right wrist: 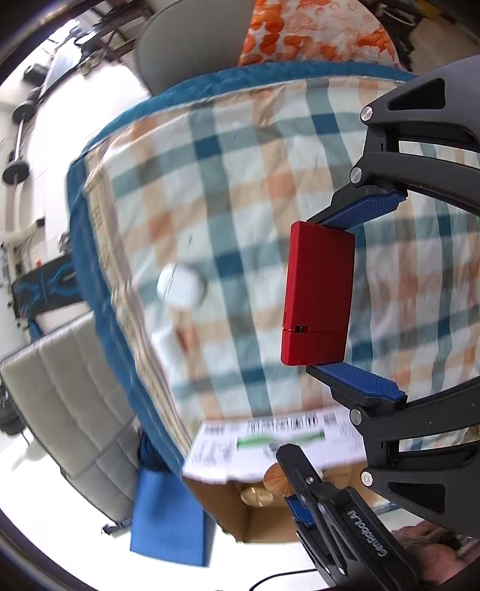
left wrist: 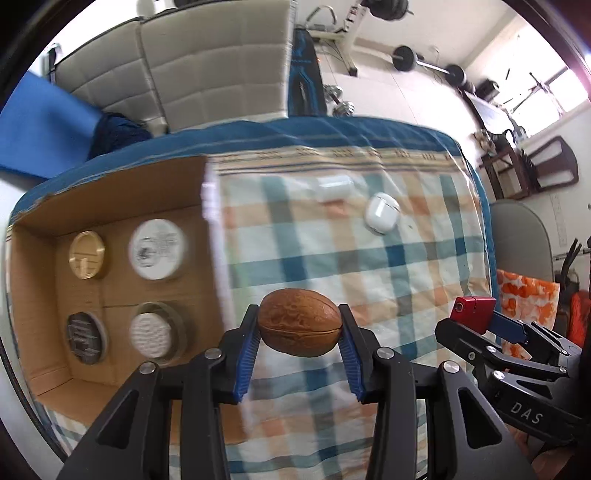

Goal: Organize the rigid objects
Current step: 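Carry the walnut and red block over the box with both tools, then lower the walnut and red block into the box and open both tools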

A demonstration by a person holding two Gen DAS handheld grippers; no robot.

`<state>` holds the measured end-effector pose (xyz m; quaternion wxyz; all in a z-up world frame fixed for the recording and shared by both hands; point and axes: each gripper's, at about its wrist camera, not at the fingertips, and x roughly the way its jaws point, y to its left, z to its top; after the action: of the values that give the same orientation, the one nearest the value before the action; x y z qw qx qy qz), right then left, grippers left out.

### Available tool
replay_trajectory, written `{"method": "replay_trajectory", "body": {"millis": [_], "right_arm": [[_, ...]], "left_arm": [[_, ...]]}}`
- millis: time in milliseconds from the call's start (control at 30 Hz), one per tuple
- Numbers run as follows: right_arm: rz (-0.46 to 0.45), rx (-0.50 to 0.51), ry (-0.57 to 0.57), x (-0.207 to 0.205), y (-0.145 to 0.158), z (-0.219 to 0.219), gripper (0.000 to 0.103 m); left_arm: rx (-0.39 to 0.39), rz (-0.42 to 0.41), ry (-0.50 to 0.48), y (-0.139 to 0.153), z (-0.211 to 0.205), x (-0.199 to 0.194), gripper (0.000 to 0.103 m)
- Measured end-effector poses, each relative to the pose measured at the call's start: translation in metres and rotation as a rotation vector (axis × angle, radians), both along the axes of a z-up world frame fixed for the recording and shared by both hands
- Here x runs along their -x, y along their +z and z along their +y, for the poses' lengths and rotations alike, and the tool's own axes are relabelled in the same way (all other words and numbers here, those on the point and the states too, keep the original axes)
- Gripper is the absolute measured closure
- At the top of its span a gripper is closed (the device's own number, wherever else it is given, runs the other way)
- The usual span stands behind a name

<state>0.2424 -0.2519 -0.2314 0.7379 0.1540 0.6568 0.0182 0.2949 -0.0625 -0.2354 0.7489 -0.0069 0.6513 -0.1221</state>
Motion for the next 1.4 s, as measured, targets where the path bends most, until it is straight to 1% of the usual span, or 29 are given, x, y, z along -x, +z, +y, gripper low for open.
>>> {"method": "replay_trajectory", "body": {"millis": [100, 200, 300, 367, 433, 533, 567, 633, 667, 900, 933, 1033, 1100, 1167, 1267, 1333, 1367, 1400], "right_arm": [[-0.039, -0.014, 0.041, -0.006, 0.022, 0.041, 0.032], [-0.049, -0.045, 0.072, -0.016, 0.030, 0.092, 0.032], [-0.054, -0.054, 0.110, -0.025, 0.033, 0.141, 0.032], [-0.049, -0.062, 0.132, -0.031, 0.032, 0.176, 0.032], [-0.040, -0.059, 0.146, -0.037, 0.027, 0.203, 0.032], [-0.005, -0.063, 0.162, -0.047, 0.010, 0.240, 0.032], [0.003, -0.052, 0.169, -0.051, 0.003, 0.252, 0.032], [0.035, -0.060, 0.176, -0.059, -0.014, 0.271, 0.032], [0.052, -0.067, 0.180, -0.063, -0.023, 0.279, 0.032], [0.127, -0.046, 0.215, -0.090, -0.079, 0.324, 0.032], [0.134, -0.041, 0.219, -0.093, -0.084, 0.327, 0.032], [0.166, -0.034, 0.234, -0.098, -0.100, 0.335, 0.032], [0.166, -0.017, 0.246, -0.101, -0.106, 0.340, 0.032], [0.182, -0.026, 0.251, -0.104, -0.113, 0.343, 0.032], [0.192, -0.007, 0.255, -0.108, -0.121, 0.347, 0.031], [0.202, -0.015, 0.256, -0.112, -0.126, 0.349, 0.031], [0.213, -0.017, 0.256, -0.117, -0.129, 0.350, 0.031], [0.220, -0.017, 0.253, -0.118, -0.132, 0.350, 0.031]], "left_arm": [[-0.017, -0.032, 0.036, 0.016, 0.048, 0.003, 0.065], [-0.042, -0.049, 0.080, 0.024, 0.098, 0.001, 0.065], [-0.057, -0.050, 0.132, 0.023, 0.145, -0.001, 0.065], [-0.066, -0.043, 0.160, 0.017, 0.174, -0.003, 0.065], [-0.074, -0.031, 0.173, 0.012, 0.198, -0.005, 0.065], [-0.078, 0.003, 0.195, -0.008, 0.227, -0.014, 0.065], [-0.077, 0.017, 0.202, -0.017, 0.235, -0.017, 0.065], [-0.068, 0.051, 0.213, -0.036, 0.250, -0.024, 0.065], [-0.063, 0.065, 0.217, -0.039, 0.258, -0.026, 0.065], [-0.011, 0.192, 0.251, -0.097, 0.283, -0.048, 0.065], [0.010, 0.212, 0.257, -0.105, 0.285, -0.050, 0.065], [0.032, 0.256, 0.263, -0.120, 0.288, -0.055, 0.065], [0.028, 0.268, 0.263, -0.126, 0.288, -0.057, 0.065], [0.023, 0.274, 0.258, -0.130, 0.287, -0.057, 0.065], [0.004, 0.276, 0.257, -0.133, 0.287, -0.056, 0.065], [0.002, 0.284, 0.269, -0.134, 0.288, -0.055, 0.065], [0.003, 0.291, 0.274, -0.135, 0.288, -0.055, 0.062], [0.009, 0.302, 0.280, -0.135, 0.289, -0.055, 0.055]]}}
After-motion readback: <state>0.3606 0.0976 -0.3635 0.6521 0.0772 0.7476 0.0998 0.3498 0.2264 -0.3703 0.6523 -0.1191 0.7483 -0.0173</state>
